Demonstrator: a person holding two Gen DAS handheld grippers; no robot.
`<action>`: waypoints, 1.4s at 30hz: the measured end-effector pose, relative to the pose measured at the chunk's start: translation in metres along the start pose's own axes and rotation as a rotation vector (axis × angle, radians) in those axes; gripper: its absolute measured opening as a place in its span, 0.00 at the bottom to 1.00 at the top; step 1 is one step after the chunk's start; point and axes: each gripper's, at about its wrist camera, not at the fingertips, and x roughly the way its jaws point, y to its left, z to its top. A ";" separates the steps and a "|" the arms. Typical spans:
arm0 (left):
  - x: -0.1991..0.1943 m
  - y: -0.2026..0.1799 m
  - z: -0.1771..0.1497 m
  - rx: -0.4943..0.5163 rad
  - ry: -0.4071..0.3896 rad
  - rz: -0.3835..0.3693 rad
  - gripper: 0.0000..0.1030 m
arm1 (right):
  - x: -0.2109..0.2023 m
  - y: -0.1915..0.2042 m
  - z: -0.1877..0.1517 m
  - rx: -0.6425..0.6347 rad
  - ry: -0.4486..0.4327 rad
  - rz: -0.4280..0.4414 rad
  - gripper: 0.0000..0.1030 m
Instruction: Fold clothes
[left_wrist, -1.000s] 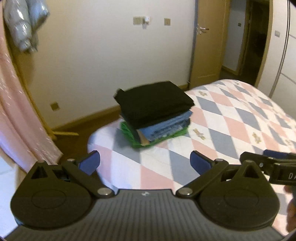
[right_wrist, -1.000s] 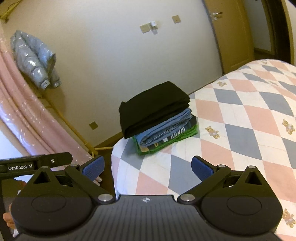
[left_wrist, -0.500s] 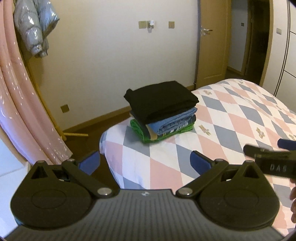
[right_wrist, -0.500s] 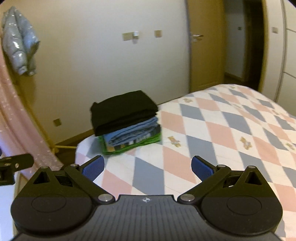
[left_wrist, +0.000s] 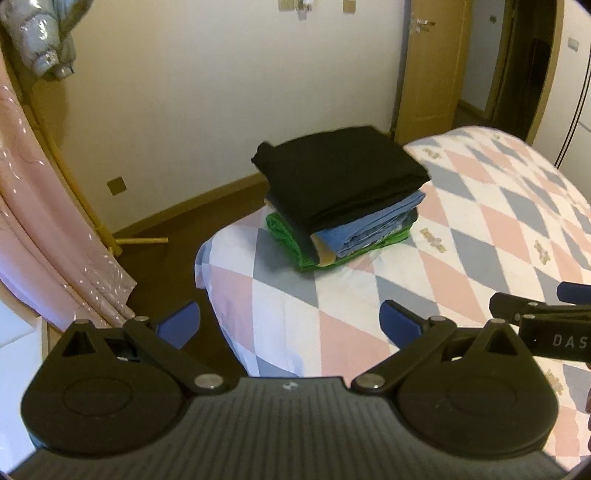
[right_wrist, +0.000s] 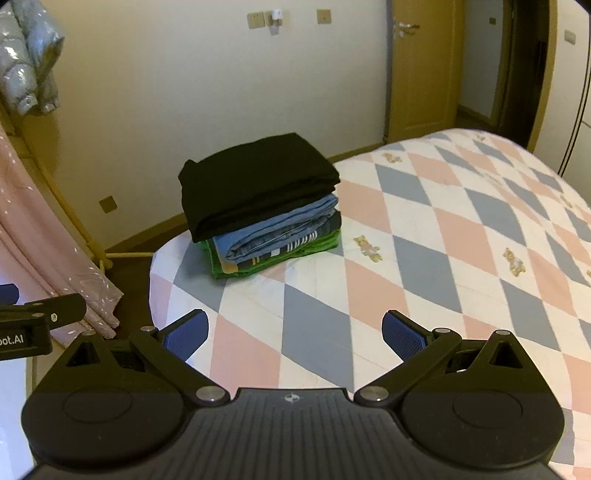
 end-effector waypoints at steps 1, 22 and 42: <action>0.007 0.003 0.004 0.002 0.014 -0.002 0.99 | 0.008 0.002 0.004 0.007 0.013 -0.002 1.00; 0.114 0.016 0.066 0.082 0.134 -0.075 0.99 | 0.103 0.009 0.059 0.127 0.155 -0.045 1.00; 0.180 0.017 0.085 0.109 0.211 -0.109 0.99 | 0.157 0.007 0.080 0.169 0.231 -0.083 1.00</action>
